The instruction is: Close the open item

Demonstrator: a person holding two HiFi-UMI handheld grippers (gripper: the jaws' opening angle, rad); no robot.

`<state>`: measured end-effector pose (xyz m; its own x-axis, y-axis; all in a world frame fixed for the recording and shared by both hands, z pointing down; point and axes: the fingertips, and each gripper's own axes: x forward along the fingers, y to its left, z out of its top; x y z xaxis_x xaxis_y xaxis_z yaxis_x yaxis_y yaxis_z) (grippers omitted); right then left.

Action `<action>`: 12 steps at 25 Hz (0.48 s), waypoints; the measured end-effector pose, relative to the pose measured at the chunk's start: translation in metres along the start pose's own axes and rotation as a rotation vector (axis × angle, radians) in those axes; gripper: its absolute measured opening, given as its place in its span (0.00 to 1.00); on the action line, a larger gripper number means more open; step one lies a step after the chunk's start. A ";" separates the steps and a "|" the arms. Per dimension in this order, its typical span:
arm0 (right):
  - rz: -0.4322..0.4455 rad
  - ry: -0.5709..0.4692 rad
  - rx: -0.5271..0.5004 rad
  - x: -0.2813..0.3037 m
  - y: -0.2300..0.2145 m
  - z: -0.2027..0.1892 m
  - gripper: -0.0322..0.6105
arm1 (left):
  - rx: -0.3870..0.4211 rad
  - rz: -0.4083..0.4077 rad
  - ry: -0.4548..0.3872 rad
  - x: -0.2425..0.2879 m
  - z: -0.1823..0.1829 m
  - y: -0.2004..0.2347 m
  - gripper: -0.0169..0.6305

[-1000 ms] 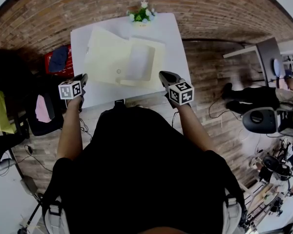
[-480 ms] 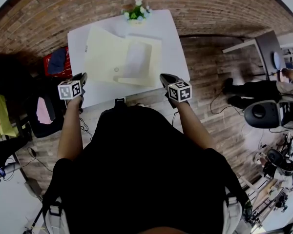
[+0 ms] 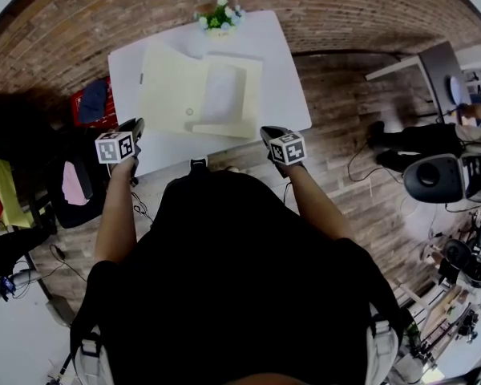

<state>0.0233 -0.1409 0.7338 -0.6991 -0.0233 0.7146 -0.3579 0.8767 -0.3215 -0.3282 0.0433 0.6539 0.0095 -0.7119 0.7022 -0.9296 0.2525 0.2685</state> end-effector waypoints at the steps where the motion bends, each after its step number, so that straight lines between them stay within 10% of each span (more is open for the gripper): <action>1: -0.002 0.009 -0.002 0.002 0.000 -0.004 0.08 | 0.001 -0.004 0.001 0.000 -0.001 -0.001 0.08; 12: -0.016 0.078 0.000 0.021 -0.002 -0.033 0.08 | 0.027 -0.053 0.016 0.002 0.000 -0.019 0.08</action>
<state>0.0300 -0.1274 0.7700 -0.6430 0.0002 0.7659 -0.3687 0.8764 -0.3098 -0.3103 0.0373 0.6497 0.0652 -0.7131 0.6981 -0.9371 0.1966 0.2883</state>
